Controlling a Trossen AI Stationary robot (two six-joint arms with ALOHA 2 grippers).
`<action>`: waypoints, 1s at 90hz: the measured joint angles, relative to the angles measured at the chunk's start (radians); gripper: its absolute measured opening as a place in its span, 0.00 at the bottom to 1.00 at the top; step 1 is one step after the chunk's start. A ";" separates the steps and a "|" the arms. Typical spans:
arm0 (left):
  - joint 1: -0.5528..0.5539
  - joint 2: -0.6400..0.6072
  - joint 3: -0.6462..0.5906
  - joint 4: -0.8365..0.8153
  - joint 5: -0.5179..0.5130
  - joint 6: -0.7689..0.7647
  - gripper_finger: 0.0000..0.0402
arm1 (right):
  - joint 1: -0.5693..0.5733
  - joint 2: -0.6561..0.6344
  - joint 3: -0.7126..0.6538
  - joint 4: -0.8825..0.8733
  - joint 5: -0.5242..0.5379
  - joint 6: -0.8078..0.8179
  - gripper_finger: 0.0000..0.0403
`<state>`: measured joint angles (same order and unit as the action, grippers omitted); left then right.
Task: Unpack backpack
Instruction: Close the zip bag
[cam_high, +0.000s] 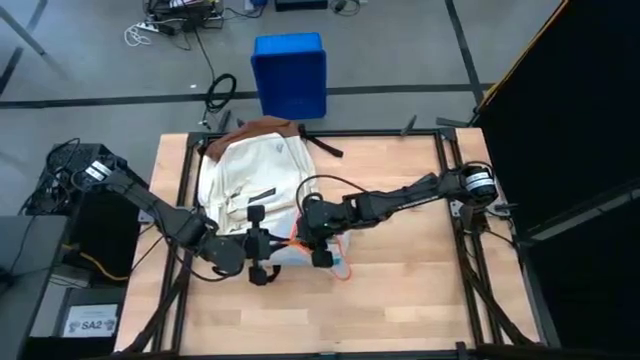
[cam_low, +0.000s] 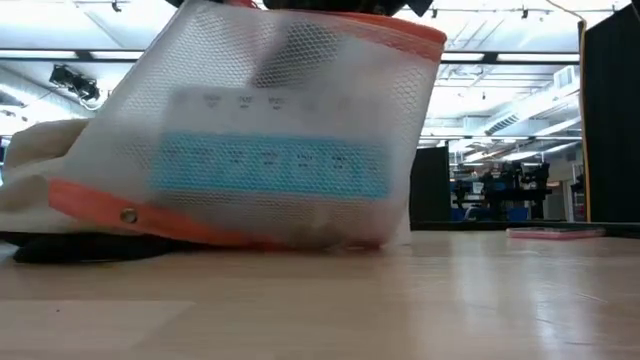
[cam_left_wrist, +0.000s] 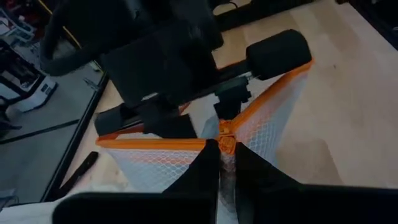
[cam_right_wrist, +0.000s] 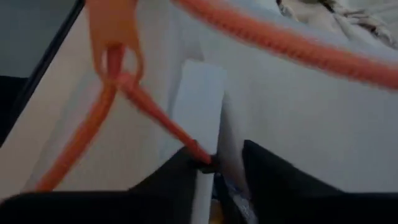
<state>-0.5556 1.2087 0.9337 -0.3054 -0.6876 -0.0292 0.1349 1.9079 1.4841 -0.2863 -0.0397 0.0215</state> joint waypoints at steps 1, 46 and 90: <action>0.000 0.000 0.000 0.000 0.000 0.000 0.00 | 0.000 0.000 0.000 0.000 -0.002 -0.001 0.17; -0.002 0.000 0.000 -0.110 -0.001 -0.095 0.00 | 0.042 -0.143 0.000 -0.228 0.285 0.082 0.04; -0.031 -0.055 0.001 -0.167 0.028 -0.113 0.00 | 0.103 -0.239 0.001 -0.453 0.462 0.196 0.04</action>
<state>-0.5868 1.1533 0.9348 -0.4722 -0.6591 -0.1424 0.2382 1.6691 1.4848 -0.7395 0.4228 0.2179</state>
